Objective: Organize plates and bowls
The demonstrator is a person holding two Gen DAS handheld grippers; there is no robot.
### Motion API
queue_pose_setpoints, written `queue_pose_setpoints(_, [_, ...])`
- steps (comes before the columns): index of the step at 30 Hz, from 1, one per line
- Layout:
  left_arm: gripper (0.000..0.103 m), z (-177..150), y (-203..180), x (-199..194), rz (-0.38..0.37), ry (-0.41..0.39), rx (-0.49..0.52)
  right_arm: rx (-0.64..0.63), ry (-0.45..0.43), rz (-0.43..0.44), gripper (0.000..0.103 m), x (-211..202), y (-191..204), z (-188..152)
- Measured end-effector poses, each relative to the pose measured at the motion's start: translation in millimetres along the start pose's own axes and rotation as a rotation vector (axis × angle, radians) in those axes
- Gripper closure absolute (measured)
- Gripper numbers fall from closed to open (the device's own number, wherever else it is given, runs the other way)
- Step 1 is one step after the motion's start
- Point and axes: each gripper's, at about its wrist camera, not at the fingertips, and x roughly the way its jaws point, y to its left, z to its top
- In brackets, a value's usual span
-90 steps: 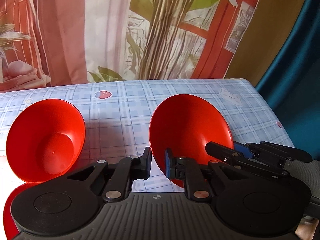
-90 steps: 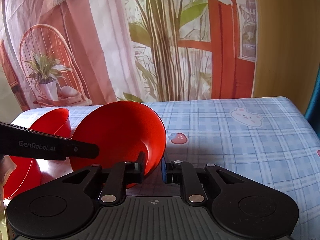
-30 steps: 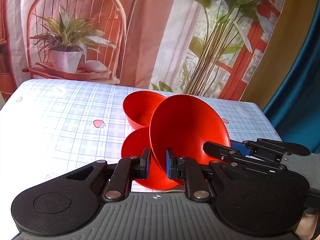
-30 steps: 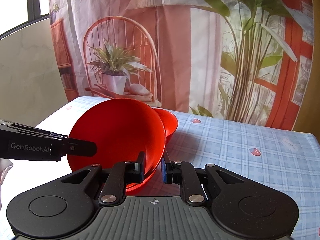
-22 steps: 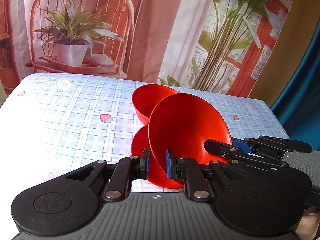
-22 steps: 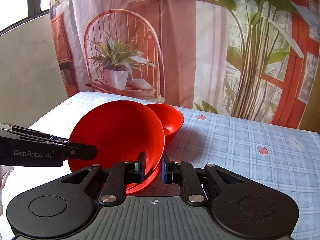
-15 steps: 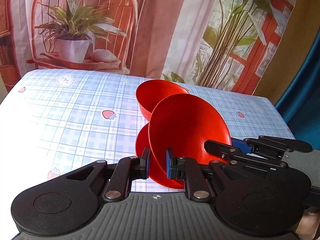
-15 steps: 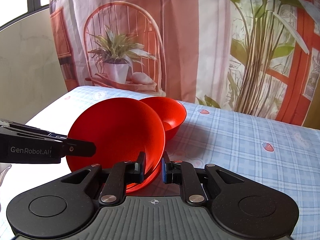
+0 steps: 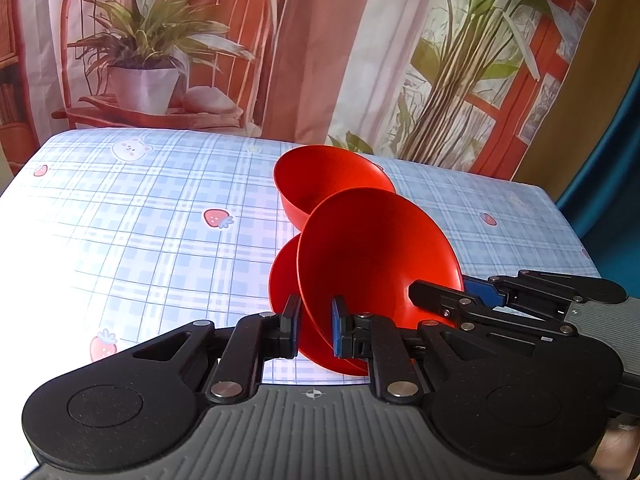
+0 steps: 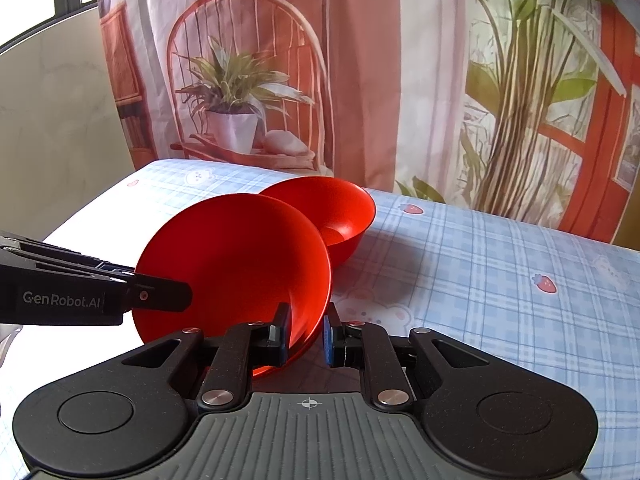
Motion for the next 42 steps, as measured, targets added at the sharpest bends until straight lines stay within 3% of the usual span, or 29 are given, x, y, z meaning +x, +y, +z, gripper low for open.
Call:
queue_pose_setpoints(28, [0.085, 0, 7, -3, 0.023, -0.017, -0.029, -0.003, -0.001, -0.019, 0.087, -3, -6, -1])
queue_pose_setpoints(42, [0.085, 15, 14, -12, 0.031, -0.063, -0.031, -0.018, -0.032, -0.026, 0.087, -10, -15, 10])
